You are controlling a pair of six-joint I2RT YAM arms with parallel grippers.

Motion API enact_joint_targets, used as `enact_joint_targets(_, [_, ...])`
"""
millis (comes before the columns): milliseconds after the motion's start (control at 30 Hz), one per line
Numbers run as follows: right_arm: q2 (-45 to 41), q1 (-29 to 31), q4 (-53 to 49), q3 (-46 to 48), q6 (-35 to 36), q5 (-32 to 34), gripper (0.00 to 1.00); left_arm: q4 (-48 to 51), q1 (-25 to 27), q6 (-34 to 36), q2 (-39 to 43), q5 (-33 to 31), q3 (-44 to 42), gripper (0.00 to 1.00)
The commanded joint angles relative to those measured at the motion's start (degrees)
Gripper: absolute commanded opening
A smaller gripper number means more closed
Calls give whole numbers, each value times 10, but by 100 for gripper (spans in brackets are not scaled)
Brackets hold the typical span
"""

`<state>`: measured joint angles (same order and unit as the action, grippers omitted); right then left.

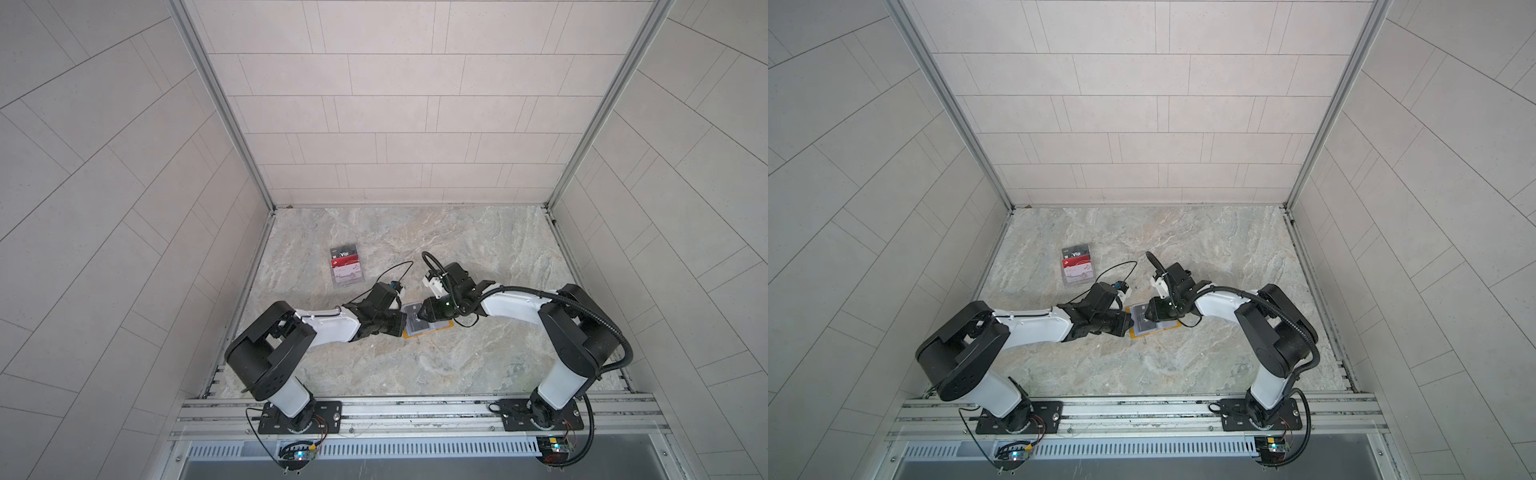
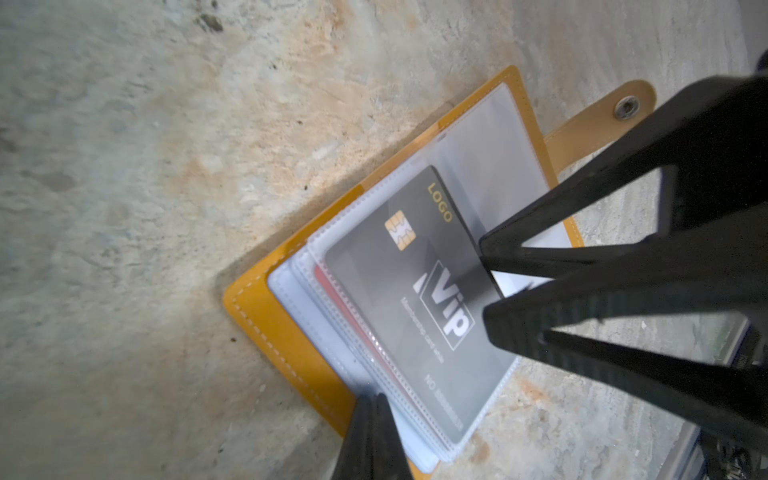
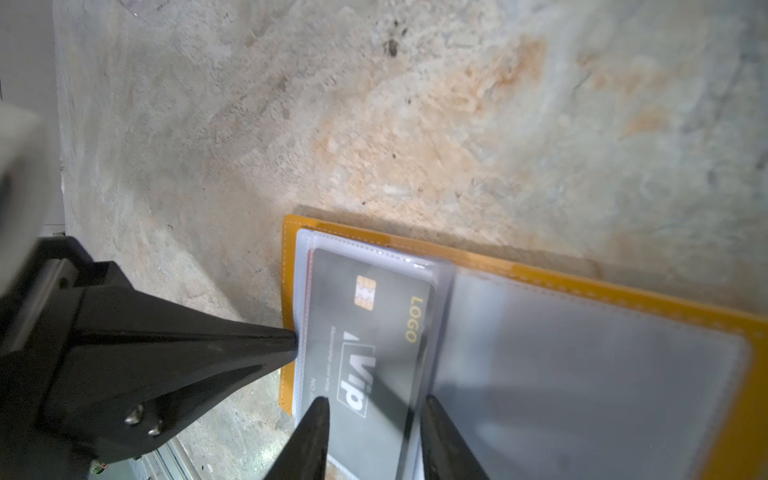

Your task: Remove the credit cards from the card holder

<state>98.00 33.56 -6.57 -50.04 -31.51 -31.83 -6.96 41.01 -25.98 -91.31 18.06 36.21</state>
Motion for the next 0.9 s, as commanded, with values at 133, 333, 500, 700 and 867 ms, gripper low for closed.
enact_joint_targets(133, [11,-9,31,18,-17,-33,37,55,3,9,-31,-20,-10,0])
enact_joint_targets(333, [7,-20,80,39,-39,-89,35,61,3,11,-33,-28,-6,0])
enact_joint_targets(500, [-4,-36,122,64,-64,-115,34,66,4,14,-39,-27,-1,0])
enact_joint_targets(700, [-8,-43,150,74,-76,-150,33,67,4,14,-42,-30,1,0])
enact_joint_targets(867, [-10,-45,148,74,-77,-154,32,70,3,15,-47,-31,4,0])
